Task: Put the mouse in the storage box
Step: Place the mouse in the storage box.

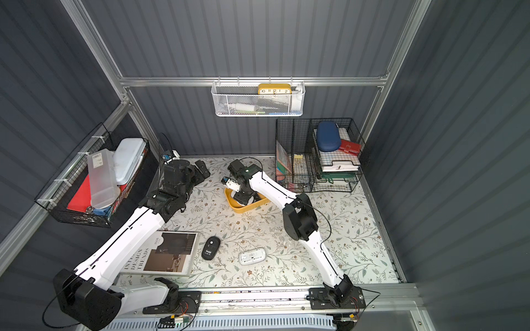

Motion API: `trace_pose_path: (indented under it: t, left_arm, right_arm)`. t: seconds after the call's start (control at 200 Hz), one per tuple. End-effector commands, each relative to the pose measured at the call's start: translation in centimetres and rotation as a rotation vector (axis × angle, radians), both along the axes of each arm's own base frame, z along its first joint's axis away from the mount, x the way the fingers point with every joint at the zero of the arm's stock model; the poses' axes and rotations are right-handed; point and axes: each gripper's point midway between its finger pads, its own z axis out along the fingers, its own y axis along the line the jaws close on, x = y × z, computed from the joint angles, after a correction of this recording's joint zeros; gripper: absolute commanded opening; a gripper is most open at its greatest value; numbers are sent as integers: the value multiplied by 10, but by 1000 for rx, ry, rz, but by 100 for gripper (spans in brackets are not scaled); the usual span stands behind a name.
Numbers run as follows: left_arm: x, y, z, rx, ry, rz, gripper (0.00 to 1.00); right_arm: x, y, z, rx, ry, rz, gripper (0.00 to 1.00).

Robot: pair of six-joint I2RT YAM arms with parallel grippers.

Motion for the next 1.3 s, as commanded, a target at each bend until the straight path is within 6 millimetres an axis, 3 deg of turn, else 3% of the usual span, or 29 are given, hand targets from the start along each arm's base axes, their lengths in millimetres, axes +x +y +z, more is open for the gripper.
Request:
trace_pose_path:
  t: [0.0,0.065,0.135,0.245,0.355,0.505,0.625,0.75,0.901,1.001,1.156,1.166,1.196,1.296]
  left_arm:
    - [1,-1,0,-8,-1,0,99]
    - [1,-2,1,-11,-2,-5,99]
    - [0,-2,0,-7,0,-11,99]
    - [0,-4,-2,0,12,-23,99]
    - [1,-17,-5,3,34,-99,99]
    - [4,-39,-11,4,75,-216,99]
    - [4,-60,-19,20,91,-348,99]
    - [1,-104,-33,22,107,-525,99]
    - [-16,-198,-62,121,153,-774,99]
    - [-28,-239,-81,146,167,-932,99]
    - [-58,-288,-110,227,193,-1164,99]
    - [-58,-294,-101,230,170,-1175,99]
    - [-62,-304,-103,250,166,-1208,99]
    - [-81,-330,-127,322,193,-1313,99]
  right_arm:
    - [-1,2,-2,-9,2,2,68]
    - [2,1,2,-6,-14,-9,79]
    - [3,2,8,4,-23,-15,85]
    - [6,1,24,26,-52,-33,87]
    - [9,-5,55,71,-100,-89,87]
    - [4,-31,114,234,-166,-248,87]
    - [6,-78,146,417,-215,-453,87]
    - [11,-142,159,538,-218,-723,87]
    - [12,-218,140,576,-202,-1036,87]
    - [7,-259,124,600,-191,-1212,86]
    - [-2,-296,112,666,-189,-1371,86]
    - [-3,-298,111,666,-190,-1376,86]
    - [-5,-304,110,666,-197,-1399,86]
    - [-11,-323,107,659,-208,-1474,86]
